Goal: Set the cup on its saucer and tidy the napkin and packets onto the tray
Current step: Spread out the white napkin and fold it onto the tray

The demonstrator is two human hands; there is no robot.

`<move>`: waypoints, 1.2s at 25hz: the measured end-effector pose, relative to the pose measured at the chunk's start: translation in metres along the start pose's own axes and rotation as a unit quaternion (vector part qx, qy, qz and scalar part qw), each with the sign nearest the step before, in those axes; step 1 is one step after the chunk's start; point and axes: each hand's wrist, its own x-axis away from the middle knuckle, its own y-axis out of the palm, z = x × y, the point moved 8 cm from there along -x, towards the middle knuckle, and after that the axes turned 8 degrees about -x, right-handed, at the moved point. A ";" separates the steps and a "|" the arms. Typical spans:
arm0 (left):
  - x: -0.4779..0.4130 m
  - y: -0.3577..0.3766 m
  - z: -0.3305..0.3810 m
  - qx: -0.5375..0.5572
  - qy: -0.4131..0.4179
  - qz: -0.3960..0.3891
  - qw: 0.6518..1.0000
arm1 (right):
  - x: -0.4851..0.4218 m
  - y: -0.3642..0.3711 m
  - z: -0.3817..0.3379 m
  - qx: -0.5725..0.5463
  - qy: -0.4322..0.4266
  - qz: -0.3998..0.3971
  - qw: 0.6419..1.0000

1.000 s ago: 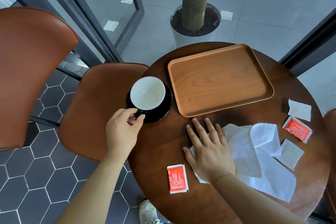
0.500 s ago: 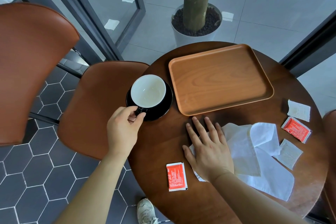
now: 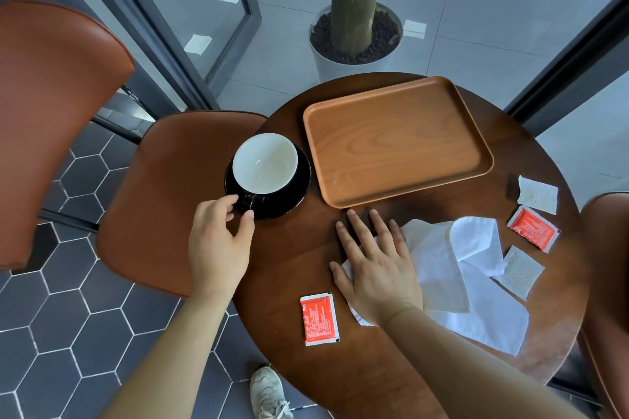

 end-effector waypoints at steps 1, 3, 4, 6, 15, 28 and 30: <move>0.000 -0.001 -0.001 -0.002 -0.003 0.000 1.000 | 0.000 0.000 0.000 -0.001 0.000 0.000 1.000; 0.004 -0.003 -0.003 -0.008 -0.005 0.001 1.000 | -0.001 0.001 0.000 -0.006 -0.001 0.000 1.000; 0.010 -0.005 -0.004 -0.009 -0.005 0.001 1.000 | 0.000 0.002 0.000 -0.009 -0.001 -0.001 1.000; 0.026 -0.008 0.000 -0.008 -0.005 -0.002 1.000 | 0.000 0.002 0.000 -0.012 0.001 -0.005 1.000; 0.090 0.013 0.056 -0.008 0.016 -0.109 0.994 | -0.007 -0.023 0.001 -0.165 0.047 -0.026 0.985; 0.128 0.053 0.132 -0.061 0.130 -0.202 0.969 | 0.097 -0.097 0.145 -0.300 0.260 0.112 0.911; 0.128 0.066 0.145 -0.131 0.153 -0.217 0.955 | 0.099 -0.079 0.148 -0.281 0.282 0.029 0.917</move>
